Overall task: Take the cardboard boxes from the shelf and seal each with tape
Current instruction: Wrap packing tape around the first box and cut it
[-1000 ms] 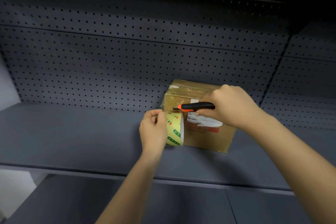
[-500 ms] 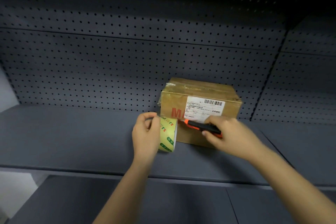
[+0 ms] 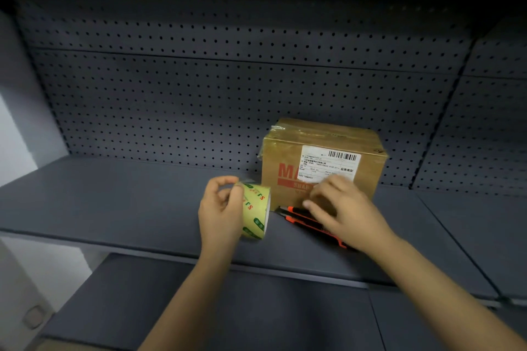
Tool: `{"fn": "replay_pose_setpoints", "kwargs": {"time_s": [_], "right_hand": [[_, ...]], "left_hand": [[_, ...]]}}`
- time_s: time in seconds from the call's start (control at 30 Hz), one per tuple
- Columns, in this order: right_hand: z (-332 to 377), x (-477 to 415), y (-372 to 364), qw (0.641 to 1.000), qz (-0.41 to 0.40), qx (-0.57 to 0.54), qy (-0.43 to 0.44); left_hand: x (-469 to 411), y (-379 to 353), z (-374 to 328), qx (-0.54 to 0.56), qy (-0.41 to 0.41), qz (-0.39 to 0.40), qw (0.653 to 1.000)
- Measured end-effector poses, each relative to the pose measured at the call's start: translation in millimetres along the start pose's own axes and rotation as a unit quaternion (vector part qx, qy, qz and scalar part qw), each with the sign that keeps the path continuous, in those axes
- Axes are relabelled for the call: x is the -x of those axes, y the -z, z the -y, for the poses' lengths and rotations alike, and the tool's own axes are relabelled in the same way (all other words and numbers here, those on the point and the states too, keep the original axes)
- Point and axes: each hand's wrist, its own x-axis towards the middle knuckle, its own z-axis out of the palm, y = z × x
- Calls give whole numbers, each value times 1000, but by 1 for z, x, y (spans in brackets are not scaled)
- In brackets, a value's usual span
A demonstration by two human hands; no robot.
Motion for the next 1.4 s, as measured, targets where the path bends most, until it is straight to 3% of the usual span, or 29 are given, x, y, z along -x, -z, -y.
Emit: {"fn": "replay_pose_setpoints", "kwargs": {"time_s": [0.07,0.17,0.53,0.67,0.77,0.83,0.93,1.1,1.27,1.4], "right_hand": [[7,-22,8,990,-130,24,38],[15,-63,14,978,-192,57,54],[15,-78,-6,992,-116,57,3],[69,-80,-20,975,-219,-35,-17],[104,-92,-41,973,-126,-145,-128],[111,-98,-53,949,-49,-230,-212],[115,-101,-61,930,-20,-277,-243],[121,-103,-63,930,-42,-277,-236],[132,-107,-61,958,-67,-168,-222],[133,-109,-61,959,-85,-135,-236]], "left_hand": [[0,0,-2,-5,-3,-5,1000],[-1,2,-3,-10,-15,-8,1000],[-43,18,8,3,-36,84,996],[-64,33,13,-1,-70,157,985],[-80,44,16,6,-81,190,978],[-88,51,18,16,-89,209,974],[-98,61,23,17,-101,236,966],[-106,67,25,16,-115,269,956],[-110,65,23,17,-122,278,953],[-116,68,28,-12,-131,315,940]]}}
